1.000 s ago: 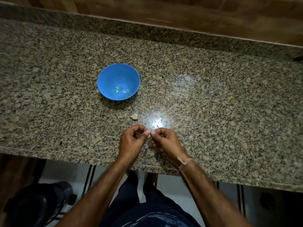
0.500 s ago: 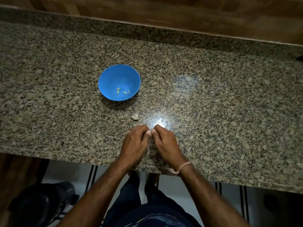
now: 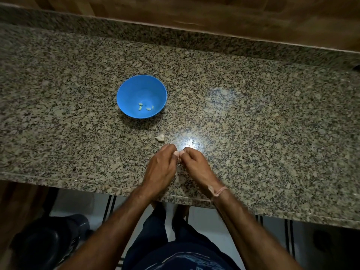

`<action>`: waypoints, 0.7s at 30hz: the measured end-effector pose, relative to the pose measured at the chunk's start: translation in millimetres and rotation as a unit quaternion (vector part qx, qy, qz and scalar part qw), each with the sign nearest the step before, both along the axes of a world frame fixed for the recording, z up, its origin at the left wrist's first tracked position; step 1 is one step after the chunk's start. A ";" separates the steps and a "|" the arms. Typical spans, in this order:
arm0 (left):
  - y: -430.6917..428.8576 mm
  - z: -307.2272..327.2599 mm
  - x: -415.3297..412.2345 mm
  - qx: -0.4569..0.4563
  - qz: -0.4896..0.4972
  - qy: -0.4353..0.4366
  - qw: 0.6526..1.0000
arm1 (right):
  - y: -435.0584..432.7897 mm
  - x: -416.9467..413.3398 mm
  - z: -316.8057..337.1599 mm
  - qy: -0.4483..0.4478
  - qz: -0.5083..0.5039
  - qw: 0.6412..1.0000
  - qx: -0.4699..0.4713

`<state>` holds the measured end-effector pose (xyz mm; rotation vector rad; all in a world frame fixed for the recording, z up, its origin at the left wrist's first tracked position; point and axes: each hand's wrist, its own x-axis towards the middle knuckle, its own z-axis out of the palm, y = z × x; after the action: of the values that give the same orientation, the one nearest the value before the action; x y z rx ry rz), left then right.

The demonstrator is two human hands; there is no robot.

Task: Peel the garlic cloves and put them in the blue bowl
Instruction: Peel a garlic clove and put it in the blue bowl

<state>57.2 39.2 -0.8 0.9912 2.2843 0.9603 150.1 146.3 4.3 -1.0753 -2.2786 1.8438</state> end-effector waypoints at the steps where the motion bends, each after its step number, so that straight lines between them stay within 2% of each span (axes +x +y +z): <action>1: 1.1 -1.1 -2.1 0.002 0.025 -0.076 0.997 | -1.7 0.4 -0.8 0.004 0.016 0.998 0.057; 3: 1.1 0.6 -5.2 0.003 0.074 -0.277 0.958 | -4.0 3.8 -5.8 0.016 0.068 0.976 0.206; 4: 1.2 2.7 -6.5 0.000 0.099 -0.388 0.916 | -4.9 4.7 -7.4 0.021 0.086 0.965 0.246; 5: 0.7 4.3 -8.1 0.000 0.112 -0.460 0.881 | -4.8 4.1 -8.2 0.028 0.092 0.963 0.252; 6: -0.1 7.7 -8.9 0.001 0.110 -0.484 0.868 | -3.0 3.2 -9.4 0.028 0.088 0.969 0.230; 7: -0.4 8.3 -9.6 -0.004 0.092 -0.452 0.887 | -0.9 2.2 -9.1 0.021 0.072 0.982 0.175; 8: -0.7 6.9 -10.4 -0.023 0.064 -0.369 0.927 | 1.4 0.8 -7.5 0.007 0.052 0.993 0.101; 9: -2.3 4.6 -11.0 -0.051 0.027 -0.246 0.968 | 2.9 0.0 -7.0 -0.007 0.035 0.999 0.031; 10: -3.0 4.7 -10.7 -0.064 -0.005 -0.145 0.987 | 2.5 0.1 -7.1 -0.016 0.023 1.000 -0.005; 11: -3.0 4.1 -10.1 -0.062 -0.014 -0.104 0.993 | 1.0 0.5 -7.7 -0.017 0.023 1.000 0.007; 12: -2.4 3.1 -9.5 -0.054 -0.004 -0.120 0.991 | -1.3 1.0 -8.3 -0.007 0.028 0.998 0.056; 14: -1.7 2.0 -8.1 -0.026 0.052 -0.264 0.963 | -6.3 2.4 -10.5 0.013 0.042 0.984 0.171; 15: -1.1 3.5 -7.3 -0.020 0.075 -0.317 0.945 | -7.9 1.9 -11.1 0.020 0.042 0.979 0.197; 16: -0.4 4.9 -6.0 -0.022 0.080 -0.318 0.944 | -7.7 0.7 -11.9 0.023 0.037 0.981 0.187; 17: -0.7 3.9 -4.7 -0.027 0.056 -0.250 0.966 | -6.1 -0.5 -12.0 0.018 0.020 0.990 0.141; 19: -2.8 0.4 -3.5 -0.035 -0.018 -0.036 0.999 | -2.1 -2.2 -10.5 -0.002 -0.022 1.000 -0.004; 20: -3.3 0.3 -2.9 -0.031 -0.043 0.025 0.998 | -1.3 -2.5 -9.7 -0.011 -0.038 0.998 -0.052; 21: -3.3 -0.3 -1.7 -0.024 -0.047 0.051 0.997 | -2.4 -2.9 -9.0 -0.013 -0.040 0.997 -0.058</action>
<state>55.6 36.0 -1.0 1.1400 2.3088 0.8289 147.2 143.9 -4.7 -1.1934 -2.1294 1.9638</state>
